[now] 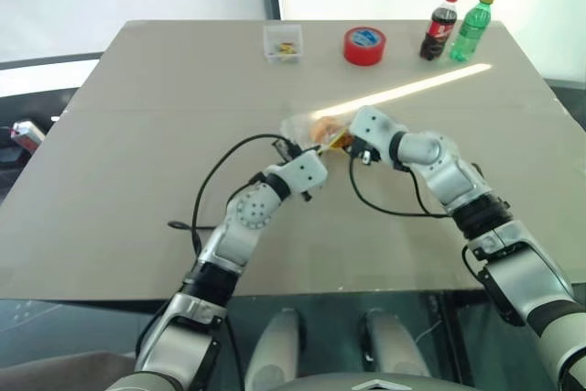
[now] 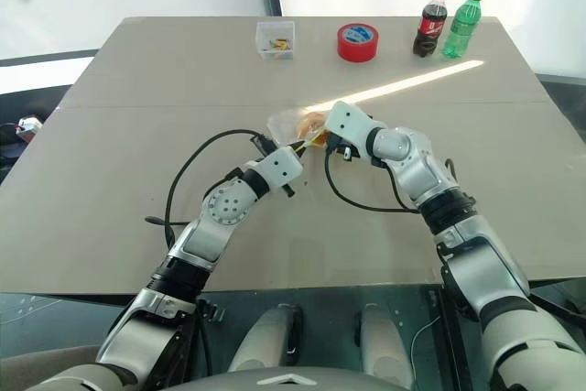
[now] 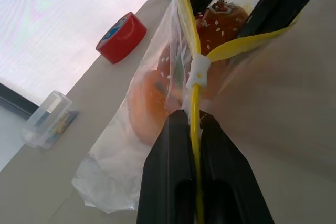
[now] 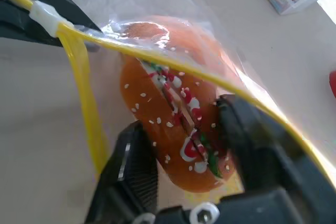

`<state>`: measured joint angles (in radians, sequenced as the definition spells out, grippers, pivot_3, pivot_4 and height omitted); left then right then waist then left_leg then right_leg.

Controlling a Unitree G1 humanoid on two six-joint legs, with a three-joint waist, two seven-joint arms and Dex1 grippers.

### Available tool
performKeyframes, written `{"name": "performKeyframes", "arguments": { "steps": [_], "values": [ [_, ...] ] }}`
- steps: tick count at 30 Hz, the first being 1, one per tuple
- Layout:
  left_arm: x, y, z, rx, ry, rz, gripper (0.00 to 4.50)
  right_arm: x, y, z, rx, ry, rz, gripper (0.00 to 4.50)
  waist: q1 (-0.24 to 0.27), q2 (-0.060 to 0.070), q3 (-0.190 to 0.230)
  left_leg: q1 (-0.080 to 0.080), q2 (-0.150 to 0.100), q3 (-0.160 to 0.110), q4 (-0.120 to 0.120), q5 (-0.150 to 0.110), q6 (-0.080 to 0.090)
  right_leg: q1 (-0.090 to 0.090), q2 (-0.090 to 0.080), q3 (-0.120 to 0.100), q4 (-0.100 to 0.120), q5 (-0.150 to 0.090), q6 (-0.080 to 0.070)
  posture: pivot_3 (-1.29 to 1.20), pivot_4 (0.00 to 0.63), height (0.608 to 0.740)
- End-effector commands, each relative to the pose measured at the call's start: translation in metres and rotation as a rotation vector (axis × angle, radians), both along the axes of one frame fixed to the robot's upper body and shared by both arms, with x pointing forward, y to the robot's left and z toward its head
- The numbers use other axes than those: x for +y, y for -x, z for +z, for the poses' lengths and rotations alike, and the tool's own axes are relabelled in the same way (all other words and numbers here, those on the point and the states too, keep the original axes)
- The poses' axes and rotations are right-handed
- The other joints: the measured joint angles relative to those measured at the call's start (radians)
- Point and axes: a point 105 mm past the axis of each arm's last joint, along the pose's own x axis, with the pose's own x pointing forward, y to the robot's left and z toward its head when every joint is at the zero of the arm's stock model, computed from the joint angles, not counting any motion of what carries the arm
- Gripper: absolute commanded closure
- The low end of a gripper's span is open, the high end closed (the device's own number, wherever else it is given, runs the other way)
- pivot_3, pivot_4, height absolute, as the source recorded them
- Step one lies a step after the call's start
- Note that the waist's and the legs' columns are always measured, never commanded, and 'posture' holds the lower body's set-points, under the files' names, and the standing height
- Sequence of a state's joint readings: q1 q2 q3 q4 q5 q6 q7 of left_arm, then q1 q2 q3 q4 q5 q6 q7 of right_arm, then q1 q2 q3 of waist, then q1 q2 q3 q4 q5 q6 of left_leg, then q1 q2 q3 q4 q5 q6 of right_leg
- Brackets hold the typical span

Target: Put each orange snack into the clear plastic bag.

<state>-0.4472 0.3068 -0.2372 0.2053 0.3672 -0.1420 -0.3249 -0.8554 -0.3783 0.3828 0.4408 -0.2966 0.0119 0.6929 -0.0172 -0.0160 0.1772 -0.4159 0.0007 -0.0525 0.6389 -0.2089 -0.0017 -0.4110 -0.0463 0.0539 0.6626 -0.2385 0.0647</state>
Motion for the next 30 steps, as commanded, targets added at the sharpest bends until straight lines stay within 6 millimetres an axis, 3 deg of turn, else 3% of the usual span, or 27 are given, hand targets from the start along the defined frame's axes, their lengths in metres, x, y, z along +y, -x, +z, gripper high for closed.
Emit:
{"name": "performKeyframes", "arguments": {
  "steps": [1, 9, 12, 15, 18, 25, 28, 30],
  "values": [
    [-0.004, 0.002, 0.009, -0.036, 0.02, -0.023, 4.5, -0.008, 0.009, 0.02, 0.071, -0.07, 0.004, 1.19, 0.0, 0.0, 0.0, 0.0, 0.0, 0.0, 0.0, 0.0, 0.0, 0.0, 0.0, 0.0, 0.0, 0.0, 0.0, 0.0, 0.15, 0.74],
    [-0.003, 0.002, 0.009, -0.034, 0.019, -0.015, 4.5, -0.05, 0.045, 0.034, 0.328, -0.069, 0.101, 1.19, 0.002, 0.0, 0.0, 0.0, 0.0, -0.001, 0.0, 0.0, 0.0, 0.0, 0.0, -0.001, 0.0, 0.0, 0.0, 0.0, 0.15, 0.74],
    [-0.001, 0.002, 0.008, -0.033, 0.018, -0.013, 4.5, -0.078, 0.045, 0.036, 0.356, 0.018, 0.069, 1.19, 0.002, 0.0, 0.0, 0.0, 0.0, -0.001, 0.0, 0.0, 0.0, 0.0, 0.0, -0.001, 0.0, 0.0, 0.0, 0.0, 0.15, 0.74],
    [-0.001, 0.003, 0.007, -0.029, 0.019, -0.012, 4.5, -0.095, 0.026, 0.031, 0.298, 0.071, -0.042, 1.19, -0.004, 0.0, 0.0, 0.0, 0.0, 0.0, 0.0, 0.0, 0.0, 0.0, 0.0, 0.0, 0.0, 0.0, 0.0, 0.0, 0.15, 0.74],
    [-0.003, 0.003, 0.006, -0.029, 0.021, -0.014, 4.5, -0.096, 0.007, 0.023, 0.209, 0.093, -0.117, 1.19, -0.012, 0.0, 0.0, 0.001, 0.001, 0.001, 0.0, 0.0, 0.0, 0.0, 0.0, 0.0, 0.0, 0.0, 0.0, 0.0, 0.15, 0.74],
    [-0.001, 0.003, 0.006, -0.028, 0.018, -0.01, 4.5, -0.08, -0.006, 0.016, 0.147, 0.046, -0.111, 1.19, -0.018, 0.0, 0.0, 0.0, 0.0, 0.001, 0.0, 0.0, 0.0, 0.0, 0.0, 0.001, 0.0, 0.0, 0.0, 0.0, 0.15, 0.74],
    [0.0, 0.003, 0.006, -0.027, 0.015, -0.007, 4.5, -0.077, -0.008, 0.018, 0.124, 0.03, -0.11, 2.08, -0.017, 0.0, 0.0, 0.0, 0.0, 0.001, 0.0, 0.0, 0.0, 0.0, 0.0, 0.0, 0.0, 0.0, 0.0, 0.0, 0.15, 0.74],
    [0.0, 0.003, 0.006, -0.028, 0.015, -0.006, 4.5, -0.079, -0.008, 0.017, 0.124, 0.037, -0.108, 3.04, -0.017, 0.0, 0.0, 0.0, 0.0, 0.0, 0.0, 0.0, 0.0, 0.0, 0.0, 0.0, 0.0, 0.0, 0.0, 0.0, 0.15, 0.74]
  ]
}}
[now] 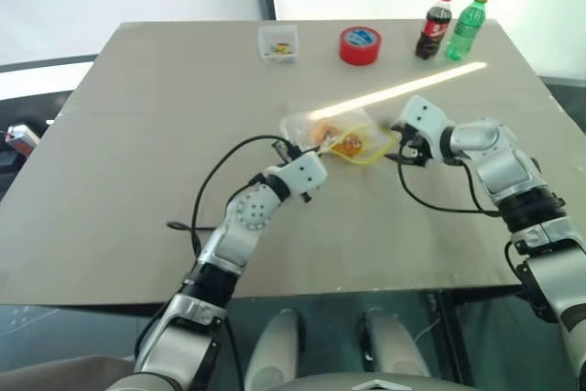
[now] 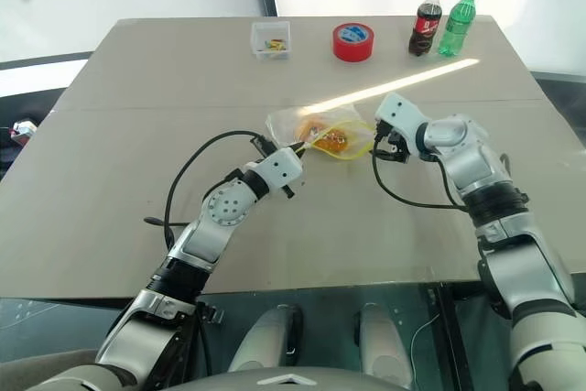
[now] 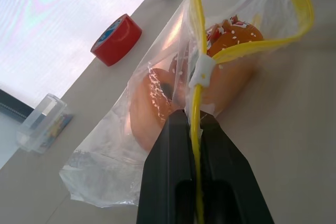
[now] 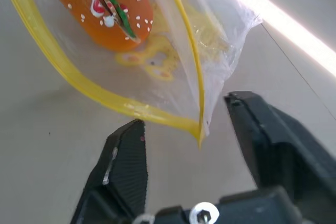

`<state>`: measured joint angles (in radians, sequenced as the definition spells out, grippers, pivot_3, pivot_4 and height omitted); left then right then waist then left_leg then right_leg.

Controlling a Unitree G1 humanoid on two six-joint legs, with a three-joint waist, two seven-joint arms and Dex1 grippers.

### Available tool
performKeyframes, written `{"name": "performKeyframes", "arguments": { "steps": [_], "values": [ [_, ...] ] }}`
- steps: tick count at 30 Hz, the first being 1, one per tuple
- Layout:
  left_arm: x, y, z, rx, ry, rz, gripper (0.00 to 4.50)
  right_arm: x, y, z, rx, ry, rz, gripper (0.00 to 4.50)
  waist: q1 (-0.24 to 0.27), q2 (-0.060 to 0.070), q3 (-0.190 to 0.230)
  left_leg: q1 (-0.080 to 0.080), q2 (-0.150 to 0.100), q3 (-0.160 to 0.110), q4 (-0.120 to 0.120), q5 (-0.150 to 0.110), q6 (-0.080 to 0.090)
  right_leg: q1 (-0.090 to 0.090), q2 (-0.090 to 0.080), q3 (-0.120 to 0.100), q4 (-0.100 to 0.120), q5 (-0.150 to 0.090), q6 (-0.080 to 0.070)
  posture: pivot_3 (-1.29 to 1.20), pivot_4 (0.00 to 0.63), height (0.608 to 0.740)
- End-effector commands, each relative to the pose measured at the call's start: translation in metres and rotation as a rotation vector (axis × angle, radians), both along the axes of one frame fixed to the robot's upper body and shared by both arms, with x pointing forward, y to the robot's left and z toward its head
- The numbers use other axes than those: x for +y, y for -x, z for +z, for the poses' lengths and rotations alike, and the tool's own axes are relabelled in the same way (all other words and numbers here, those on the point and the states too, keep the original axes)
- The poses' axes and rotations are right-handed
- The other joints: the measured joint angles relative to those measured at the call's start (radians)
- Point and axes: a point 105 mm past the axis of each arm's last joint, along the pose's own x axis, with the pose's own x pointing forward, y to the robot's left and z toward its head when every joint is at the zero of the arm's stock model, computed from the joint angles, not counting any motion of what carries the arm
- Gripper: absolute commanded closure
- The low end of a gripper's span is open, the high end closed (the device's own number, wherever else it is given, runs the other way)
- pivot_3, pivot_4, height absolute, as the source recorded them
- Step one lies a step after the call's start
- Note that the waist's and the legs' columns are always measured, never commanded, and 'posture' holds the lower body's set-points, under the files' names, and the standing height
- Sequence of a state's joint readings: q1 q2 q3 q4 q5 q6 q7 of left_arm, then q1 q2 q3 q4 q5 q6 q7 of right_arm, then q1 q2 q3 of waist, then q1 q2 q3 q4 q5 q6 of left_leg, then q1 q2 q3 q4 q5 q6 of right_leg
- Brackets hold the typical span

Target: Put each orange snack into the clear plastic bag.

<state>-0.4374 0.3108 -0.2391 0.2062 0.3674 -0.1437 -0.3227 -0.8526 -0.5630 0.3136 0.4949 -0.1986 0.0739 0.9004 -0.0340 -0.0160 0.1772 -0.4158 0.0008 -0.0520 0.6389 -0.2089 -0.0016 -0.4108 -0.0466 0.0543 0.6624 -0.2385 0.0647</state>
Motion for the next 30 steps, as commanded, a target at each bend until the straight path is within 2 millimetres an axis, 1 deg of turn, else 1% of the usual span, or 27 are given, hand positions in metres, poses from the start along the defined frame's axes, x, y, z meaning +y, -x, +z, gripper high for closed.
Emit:
{"name": "performKeyframes", "arguments": {
  "steps": [1, 2, 3, 9, 12, 15, 18, 20, 22, 23, 24, 27, 29, 30],
  "values": [
    [-0.001, 0.002, 0.01, -0.036, 0.021, -0.009, 4.5, -0.002, -0.005, 0.022, -0.076, -0.015, 0.001, 3.52, 0.0, 0.0, 0.0, 0.0, 0.0, 0.0, 0.0, 0.0, 0.0, 0.0, 0.0, 0.0, 0.0, 0.0, 0.0, 0.0, 0.15, 0.74],
    [-0.001, 0.002, 0.01, -0.038, 0.024, -0.009, 4.5, -0.003, -0.005, 0.022, -0.071, -0.022, 0.0, 4.06, -0.001, 0.0, 0.0, 0.0, 0.0, 0.0, 0.0, 0.0, 0.0, 0.0, 0.0, 0.0, 0.0, 0.0, 0.0, 0.0, 0.15, 0.74],
    [-0.001, 0.003, 0.011, -0.038, 0.027, -0.008, 4.5, -0.004, -0.004, 0.022, -0.069, -0.023, -0.001, 4.48, -0.001, 0.0, 0.0, 0.0, 0.0, 0.0, 0.0, 0.0, 0.0, 0.0, 0.0, 0.0, 0.0, 0.0, 0.0, 0.0, 0.15, 0.74],
    [-0.002, 0.002, 0.012, -0.044, 0.03, -0.01, 4.5, -0.007, -0.005, 0.027, -0.083, -0.035, -0.013, 4.48, -0.001, 0.0, 0.0, 0.0, 0.0, 0.0, 0.0, 0.0, 0.0, 0.0, 0.0, 0.0, 0.0, 0.0, 0.0, 0.0, 0.15, 0.74],
    [0.002, -0.001, 0.026, -0.08, 0.049, 0.002, 4.5, -0.02, -0.006, 0.039, -0.126, -0.01, -0.034, 4.48, 0.001, 0.0, 0.0, 0.0, 0.0, 0.0, 0.0, 0.0, 0.0, 0.0, 0.0, 0.0, 0.0, 0.0, 0.0, 0.0, 0.15, 0.74],
    [0.005, -0.006, 0.055, -0.158, 0.064, 0.01, 4.5, -0.031, -0.006, 0.068, -0.203, -0.002, -0.054, 4.48, 0.001, 0.0, 0.0, 0.0, 0.0, 0.0, 0.0, 0.0, 0.0, 0.0, 0.0, 0.0, 0.0, 0.0, 0.0, 0.0, 0.15, 0.74],
    [0.005, -0.009, 0.092, -0.245, 0.081, 0.003, 4.5, -0.039, -0.005, 0.106, -0.296, -0.005, -0.069, 4.48, 0.0, 0.001, 0.001, 0.0, 0.0, 0.0, 0.0, 0.0, 0.0, 0.0, 0.0, 0.0, 0.0, 0.0, 0.0, 0.0, 0.15, 0.74],
    [0.003, -0.009, 0.104, -0.269, 0.089, -0.001, 4.5, -0.041, -0.002, 0.122, -0.331, -0.007, -0.067, 4.48, 0.0, 0.001, 0.001, 0.0, 0.0, 0.0, 0.0, 0.0, 0.0, 0.0, 0.0, 0.0, 0.0, 0.0, 0.0, 0.0, 0.15, 0.74],
    [-0.001, -0.008, 0.109, -0.28, 0.081, -0.017, 4.5, -0.043, 0.002, 0.131, -0.342, 0.004, -0.057, 4.48, -0.001, 0.001, 0.001, 0.0, 0.0, 0.0, -0.001, 0.0, 0.0, 0.0, 0.0, 0.0, -0.001, 0.0, 0.0, 0.0, 0.15, 0.74],
    [-0.004, -0.008, 0.11, -0.28, 0.078, -0.027, 4.5, -0.043, 0.004, 0.134, -0.344, 0.014, -0.05, 4.22, -0.001, 0.001, 0.001, 0.0, 0.0, 0.0, -0.001, 0.0, 0.0, 0.0, 0.0, 0.0, -0.002, 0.0, 0.0, 0.0, 0.15, 0.74],
    [-0.007, -0.008, 0.109, -0.275, 0.076, -0.034, 4.5, -0.044, 0.006, 0.135, -0.345, 0.023, -0.043, 4.22, -0.001, 0.001, 0.001, 0.0, 0.0, 0.0, -0.001, 0.0, 0.0, 0.0, 0.0, 0.0, -0.002, 0.0, 0.0, 0.0, 0.15, 0.74],
    [-0.012, -0.007, 0.1, -0.252, 0.059, -0.052, 4.5, -0.041, 0.015, 0.131, -0.322, 0.059, 0.005, 3.17, 0.0, 0.001, 0.001, -0.001, 0.0, 0.001, -0.001, 0.0, 0.0, 0.0, 0.0, 0.0, -0.002, 0.0, 0.0, 0.0, 0.15, 0.74],
    [-0.013, -0.006, 0.096, -0.241, 0.052, -0.057, 4.5, -0.035, 0.025, 0.127, -0.287, 0.068, 0.056, 3.17, 0.001, 0.001, 0.001, -0.001, 0.0, 0.001, -0.001, 0.0, 0.0, 0.0, 0.0, 0.0, -0.002, 0.0, 0.0, 0.0, 0.15, 0.74],
    [-0.013, -0.006, 0.095, -0.236, 0.053, -0.057, 4.5, -0.028, 0.032, 0.128, -0.272, 0.058, 0.103, 3.17, 0.0, 0.001, 0.001, -0.001, 0.0, 0.001, -0.001, 0.0, 0.0, 0.0, 0.0, 0.0, -0.002, 0.0, 0.0, 0.0, 0.15, 0.74]
  ]
}}
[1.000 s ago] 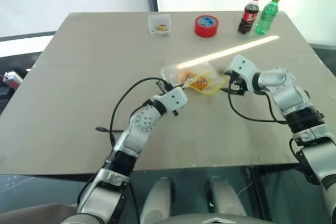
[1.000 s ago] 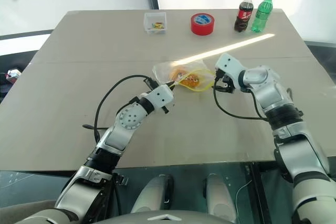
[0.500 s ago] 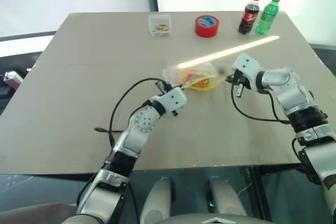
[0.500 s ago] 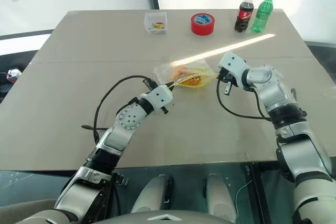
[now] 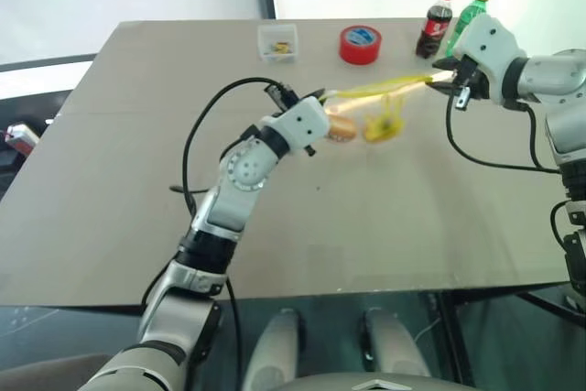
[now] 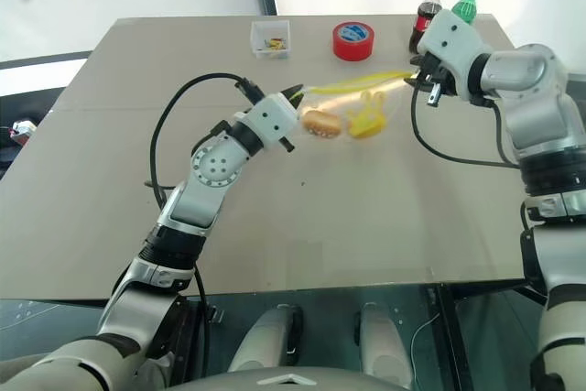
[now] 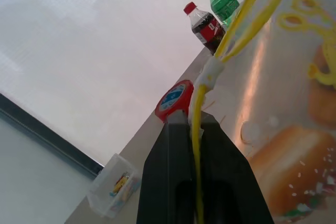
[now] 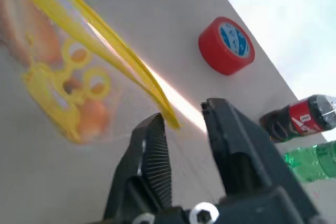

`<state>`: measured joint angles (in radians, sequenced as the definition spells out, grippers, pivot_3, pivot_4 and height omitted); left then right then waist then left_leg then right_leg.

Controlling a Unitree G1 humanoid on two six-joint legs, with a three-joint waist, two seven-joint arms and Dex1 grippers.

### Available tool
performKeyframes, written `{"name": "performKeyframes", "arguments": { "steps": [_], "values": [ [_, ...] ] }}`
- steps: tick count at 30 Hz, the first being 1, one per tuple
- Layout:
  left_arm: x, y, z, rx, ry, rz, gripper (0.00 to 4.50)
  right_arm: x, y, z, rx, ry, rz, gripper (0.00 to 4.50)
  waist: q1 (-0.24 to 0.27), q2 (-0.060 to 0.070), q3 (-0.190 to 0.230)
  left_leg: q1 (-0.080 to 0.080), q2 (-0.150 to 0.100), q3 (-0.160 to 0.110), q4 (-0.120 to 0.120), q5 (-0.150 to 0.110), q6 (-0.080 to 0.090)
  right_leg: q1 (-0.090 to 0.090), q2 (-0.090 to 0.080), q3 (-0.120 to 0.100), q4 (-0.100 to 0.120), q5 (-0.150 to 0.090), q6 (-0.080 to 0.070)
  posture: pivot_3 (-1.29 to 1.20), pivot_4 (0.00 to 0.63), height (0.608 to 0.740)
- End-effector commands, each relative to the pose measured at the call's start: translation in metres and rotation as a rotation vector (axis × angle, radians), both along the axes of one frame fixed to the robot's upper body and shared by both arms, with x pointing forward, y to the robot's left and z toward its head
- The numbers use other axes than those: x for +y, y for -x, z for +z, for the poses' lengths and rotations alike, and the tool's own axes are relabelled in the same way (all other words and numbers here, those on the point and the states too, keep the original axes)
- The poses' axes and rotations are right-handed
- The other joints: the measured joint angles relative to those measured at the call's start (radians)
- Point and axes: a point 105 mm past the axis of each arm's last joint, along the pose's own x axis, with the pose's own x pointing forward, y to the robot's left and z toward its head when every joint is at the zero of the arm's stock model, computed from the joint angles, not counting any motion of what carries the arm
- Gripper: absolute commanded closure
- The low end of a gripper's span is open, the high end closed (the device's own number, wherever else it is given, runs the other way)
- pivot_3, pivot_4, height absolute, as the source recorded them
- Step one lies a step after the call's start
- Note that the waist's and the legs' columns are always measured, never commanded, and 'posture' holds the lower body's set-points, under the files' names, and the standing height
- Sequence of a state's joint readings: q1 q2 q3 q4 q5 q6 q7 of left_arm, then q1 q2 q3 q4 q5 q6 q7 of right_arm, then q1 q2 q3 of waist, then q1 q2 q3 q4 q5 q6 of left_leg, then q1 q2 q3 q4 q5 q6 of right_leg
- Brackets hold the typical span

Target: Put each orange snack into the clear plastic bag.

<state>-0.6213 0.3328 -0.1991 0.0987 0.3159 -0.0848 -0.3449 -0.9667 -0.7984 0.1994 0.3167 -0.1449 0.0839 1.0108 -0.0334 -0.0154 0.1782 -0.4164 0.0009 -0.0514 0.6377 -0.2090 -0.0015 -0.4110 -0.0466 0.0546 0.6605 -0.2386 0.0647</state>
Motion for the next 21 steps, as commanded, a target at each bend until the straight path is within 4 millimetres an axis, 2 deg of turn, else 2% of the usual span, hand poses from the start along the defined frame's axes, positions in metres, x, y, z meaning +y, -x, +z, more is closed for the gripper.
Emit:
{"name": "performKeyframes", "arguments": {
  "steps": [1, 5, 8, 12, 21],
  "values": [
    [-0.003, 0.004, 0.003, -0.017, -0.001, -0.017, 4.5, 0.02, 0.026, 0.017, -0.008, -0.002, 0.141, 3.17, -0.002, 0.0, 0.0, 0.0, 0.0, 0.0, 0.0, 0.0, 0.0, 0.0, 0.0, 0.0, 0.0, 0.0, 0.0, 0.0, 0.15, 0.74],
    [-0.005, 0.005, -0.002, 0.013, 0.003, -0.029, 4.5, 0.05, 0.047, 0.016, 0.01, -0.022, 0.279, 3.17, -0.006, 0.0, 0.0, 0.0, 0.0, 0.0, 0.0, 0.0, 0.0, 0.0, 0.0, 0.0, 0.001, 0.0, 0.0, 0.0, 0.15, 0.74],
    [-0.007, 0.005, -0.004, 0.025, 0.0, -0.037, 4.5, 0.07, 0.039, 0.005, -0.055, -0.007, 0.302, 3.17, -0.006, 0.0, 0.0, 0.001, 0.0, -0.001, 0.001, 0.0, 0.0, 0.0, 0.0, 0.0, 0.002, 0.0, 0.0, 0.0, 0.15, 0.74],
    [-0.01, 0.006, -0.001, 0.014, -0.024, -0.044, 4.5, 0.097, 0.041, -0.003, -0.065, -0.028, 0.375, 3.17, -0.005, 0.0, 0.0, 0.0, 0.0, 0.0, 0.002, 0.0, 0.0, 0.0, 0.0, 0.0, 0.002, 0.0, 0.0, 0.0, 0.15, 0.74],
    [-0.009, 0.011, 0.001, -0.011, -0.05, -0.037, 4.5, 0.123, 0.04, 0.0, -0.127, -0.032, 0.456, 3.17, -0.001, 0.0, 0.0, 0.0, 0.0, -0.001, 0.002, 0.0, 0.0, 0.0, 0.0, -0.001, 0.002, 0.0, 0.0, 0.0, 0.15, 0.74]
  ]
}}
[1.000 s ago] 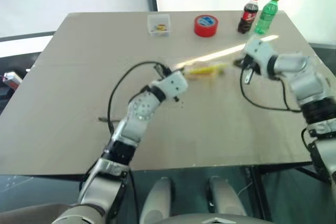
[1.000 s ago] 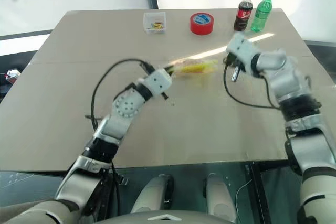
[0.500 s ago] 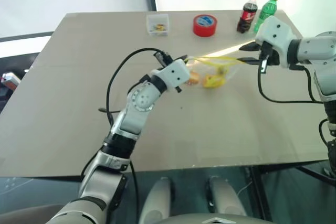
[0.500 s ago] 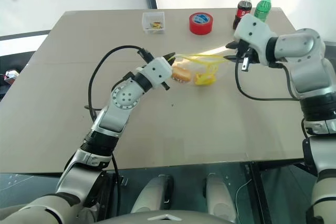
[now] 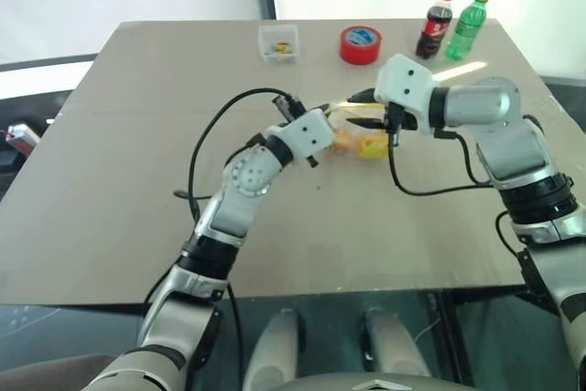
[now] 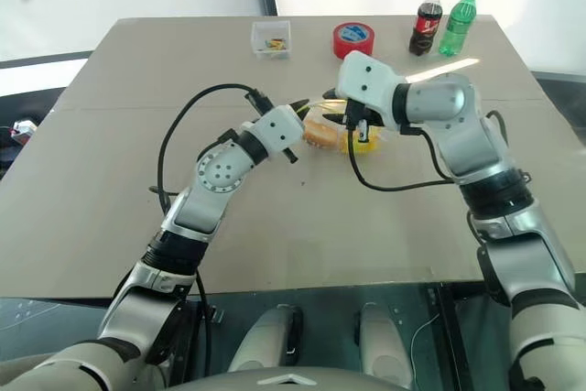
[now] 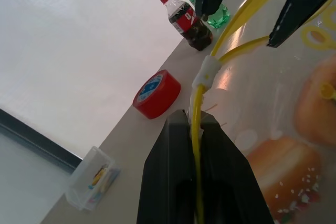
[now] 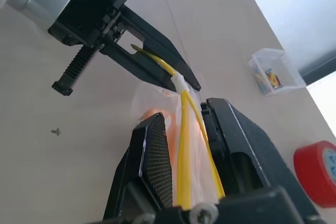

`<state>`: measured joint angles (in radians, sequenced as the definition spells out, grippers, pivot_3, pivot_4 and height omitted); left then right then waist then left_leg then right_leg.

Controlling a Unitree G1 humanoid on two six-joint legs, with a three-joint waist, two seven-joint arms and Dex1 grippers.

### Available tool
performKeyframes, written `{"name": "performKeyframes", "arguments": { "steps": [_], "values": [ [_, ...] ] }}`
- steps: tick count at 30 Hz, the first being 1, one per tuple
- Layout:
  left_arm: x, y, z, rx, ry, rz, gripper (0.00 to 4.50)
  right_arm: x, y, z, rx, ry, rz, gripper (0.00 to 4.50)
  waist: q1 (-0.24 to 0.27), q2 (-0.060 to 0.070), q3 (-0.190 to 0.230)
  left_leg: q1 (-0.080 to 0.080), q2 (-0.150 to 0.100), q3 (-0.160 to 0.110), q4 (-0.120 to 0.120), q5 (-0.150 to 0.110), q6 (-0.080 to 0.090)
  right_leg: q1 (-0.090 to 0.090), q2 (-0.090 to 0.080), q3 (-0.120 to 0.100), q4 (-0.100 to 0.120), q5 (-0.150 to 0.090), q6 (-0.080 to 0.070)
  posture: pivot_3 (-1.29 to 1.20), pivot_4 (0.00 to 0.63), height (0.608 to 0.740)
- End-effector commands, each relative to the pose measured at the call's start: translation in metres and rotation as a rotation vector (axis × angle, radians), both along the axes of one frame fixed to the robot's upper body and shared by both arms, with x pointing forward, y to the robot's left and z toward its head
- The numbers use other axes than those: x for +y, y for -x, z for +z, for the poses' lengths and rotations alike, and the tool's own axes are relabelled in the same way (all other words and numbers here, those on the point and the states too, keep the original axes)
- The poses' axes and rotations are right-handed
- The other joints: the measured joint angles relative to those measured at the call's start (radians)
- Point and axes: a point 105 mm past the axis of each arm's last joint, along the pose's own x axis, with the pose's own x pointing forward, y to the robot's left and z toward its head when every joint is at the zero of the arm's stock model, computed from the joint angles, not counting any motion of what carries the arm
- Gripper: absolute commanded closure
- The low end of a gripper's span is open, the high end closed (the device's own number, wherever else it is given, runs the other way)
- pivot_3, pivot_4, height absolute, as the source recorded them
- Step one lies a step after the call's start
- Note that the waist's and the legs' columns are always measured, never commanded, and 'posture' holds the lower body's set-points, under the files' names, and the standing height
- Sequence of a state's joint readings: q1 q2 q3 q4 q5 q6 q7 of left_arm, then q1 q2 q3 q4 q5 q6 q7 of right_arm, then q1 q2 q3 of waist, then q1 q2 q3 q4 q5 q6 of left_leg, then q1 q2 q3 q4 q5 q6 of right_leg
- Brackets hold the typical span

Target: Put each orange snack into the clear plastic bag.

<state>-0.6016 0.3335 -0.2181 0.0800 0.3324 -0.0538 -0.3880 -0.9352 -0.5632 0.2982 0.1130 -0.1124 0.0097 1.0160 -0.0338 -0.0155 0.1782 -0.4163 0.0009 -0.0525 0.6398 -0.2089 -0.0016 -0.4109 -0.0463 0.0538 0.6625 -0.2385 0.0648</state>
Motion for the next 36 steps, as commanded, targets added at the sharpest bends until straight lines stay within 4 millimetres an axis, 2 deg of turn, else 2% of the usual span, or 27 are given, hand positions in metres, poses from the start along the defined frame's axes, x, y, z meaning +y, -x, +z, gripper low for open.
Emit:
{"name": "performKeyframes", "arguments": {
  "steps": [1, 20, 23, 24, 36],
  "values": [
    [-0.0056, 0.0093, 0.0139, -0.067, -0.015, -0.026, 4.5, 0.0091, 0.0041, 0.0155, -0.076, -0.015, 0.043, 3.17, -0.001, 0.0, 0.0, 0.0, 0.0, 0.0, 0.0, 0.0, 0.0, 0.0, 0.0, 0.0, 0.0, 0.0, 0.0, 0.0, 0.15, 0.74],
    [-0.0094, 0.0132, 0.0147, -0.089, -0.042, -0.03, 4.5, 0.0143, 0.0039, 0.0115, -0.115, 0.018, 0.07, 3.17, -0.001, 0.0, 0.0, 0.0, 0.0, 0.0, 0.0, 0.0, 0.0, 0.0, 0.0, 0.0, 0.0, 0.0, 0.0, 0.0, 0.15, 0.74],
    [-0.0095, 0.0124, 0.0144, -0.087, -0.041, -0.029, 4.5, 0.0146, 0.004, 0.0123, -0.117, 0.015, 0.071, 3.96, -0.002, 0.0, 0.0, 0.0, 0.0, 0.0, 0.0, 0.0, 0.0, 0.0, 0.0, 0.0, 0.0, 0.0, 0.0, 0.0, 0.15, 0.74],
    [-0.0093, 0.0121, 0.0143, -0.086, -0.04, -0.028, 4.5, 0.015, 0.0041, 0.0129, -0.118, 0.013, 0.071, 4.47, -0.001, 0.0, 0.0, 0.0, 0.0, 0.0, 0.0, 0.0, 0.0, 0.0, 0.0, 0.0, 0.0, 0.0, 0.0, 0.0, 0.15, 0.74],
    [-0.0092, 0.0114, 0.014, -0.079, -0.036, -0.031, 4.5, 0.0157, 0.0053, 0.017, -0.127, -0.008, 0.069, 4.47, -0.001, 0.0, 0.0, 0.0, 0.0, 0.0, 0.0, 0.0, 0.0, 0.0, 0.0, 0.0, 0.0, 0.0, 0.0, 0.0, 0.15, 0.74]
  ]
}}
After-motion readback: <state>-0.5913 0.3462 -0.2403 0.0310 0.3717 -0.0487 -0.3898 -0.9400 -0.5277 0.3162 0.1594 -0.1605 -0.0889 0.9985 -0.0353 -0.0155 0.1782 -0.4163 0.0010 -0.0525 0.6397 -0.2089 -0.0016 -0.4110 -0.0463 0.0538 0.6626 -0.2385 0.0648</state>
